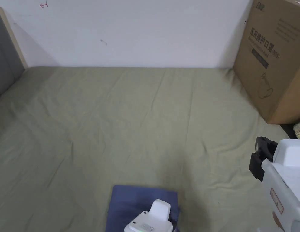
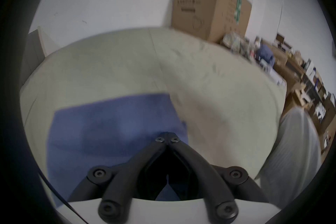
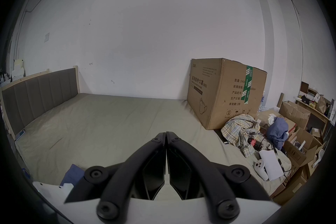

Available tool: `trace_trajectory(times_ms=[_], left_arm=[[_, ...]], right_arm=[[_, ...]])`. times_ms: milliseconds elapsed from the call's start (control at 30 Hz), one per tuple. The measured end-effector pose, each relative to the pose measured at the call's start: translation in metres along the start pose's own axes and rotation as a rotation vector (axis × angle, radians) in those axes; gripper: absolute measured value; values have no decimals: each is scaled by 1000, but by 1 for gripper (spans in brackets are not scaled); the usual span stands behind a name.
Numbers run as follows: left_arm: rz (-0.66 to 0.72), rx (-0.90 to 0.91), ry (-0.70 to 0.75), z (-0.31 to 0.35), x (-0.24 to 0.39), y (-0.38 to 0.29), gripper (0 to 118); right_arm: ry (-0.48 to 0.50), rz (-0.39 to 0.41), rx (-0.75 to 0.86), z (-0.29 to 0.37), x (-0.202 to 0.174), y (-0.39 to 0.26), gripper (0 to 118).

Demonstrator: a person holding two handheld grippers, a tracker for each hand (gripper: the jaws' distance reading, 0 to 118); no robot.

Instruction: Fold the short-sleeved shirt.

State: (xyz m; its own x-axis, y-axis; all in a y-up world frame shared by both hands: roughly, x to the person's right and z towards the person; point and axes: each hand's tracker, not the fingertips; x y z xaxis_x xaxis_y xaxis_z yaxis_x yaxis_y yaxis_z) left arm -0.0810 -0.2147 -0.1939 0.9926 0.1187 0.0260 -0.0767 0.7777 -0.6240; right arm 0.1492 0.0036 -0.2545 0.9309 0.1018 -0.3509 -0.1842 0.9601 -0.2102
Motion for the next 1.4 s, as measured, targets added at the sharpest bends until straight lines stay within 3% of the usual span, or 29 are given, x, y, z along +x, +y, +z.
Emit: trace_trajectory(times_ms=[233, 600, 733, 967, 1400], left_arm=[[0, 269, 37, 83, -23, 75, 0], [33, 552, 261, 183, -107, 151, 0], [2, 585, 375, 205, -135, 155, 0], [22, 601, 452, 229, -167, 147, 0], [44, 595, 466, 234, -176, 139, 0]], right_arm=[[18, -9, 53, 13, -12, 15, 0], [48, -15, 146, 27, -42, 38, 0], [46, -15, 176, 28, -50, 44, 0], [40, -13, 211, 27, -60, 47, 0], [128, -28, 125, -7, -96, 11, 0]])
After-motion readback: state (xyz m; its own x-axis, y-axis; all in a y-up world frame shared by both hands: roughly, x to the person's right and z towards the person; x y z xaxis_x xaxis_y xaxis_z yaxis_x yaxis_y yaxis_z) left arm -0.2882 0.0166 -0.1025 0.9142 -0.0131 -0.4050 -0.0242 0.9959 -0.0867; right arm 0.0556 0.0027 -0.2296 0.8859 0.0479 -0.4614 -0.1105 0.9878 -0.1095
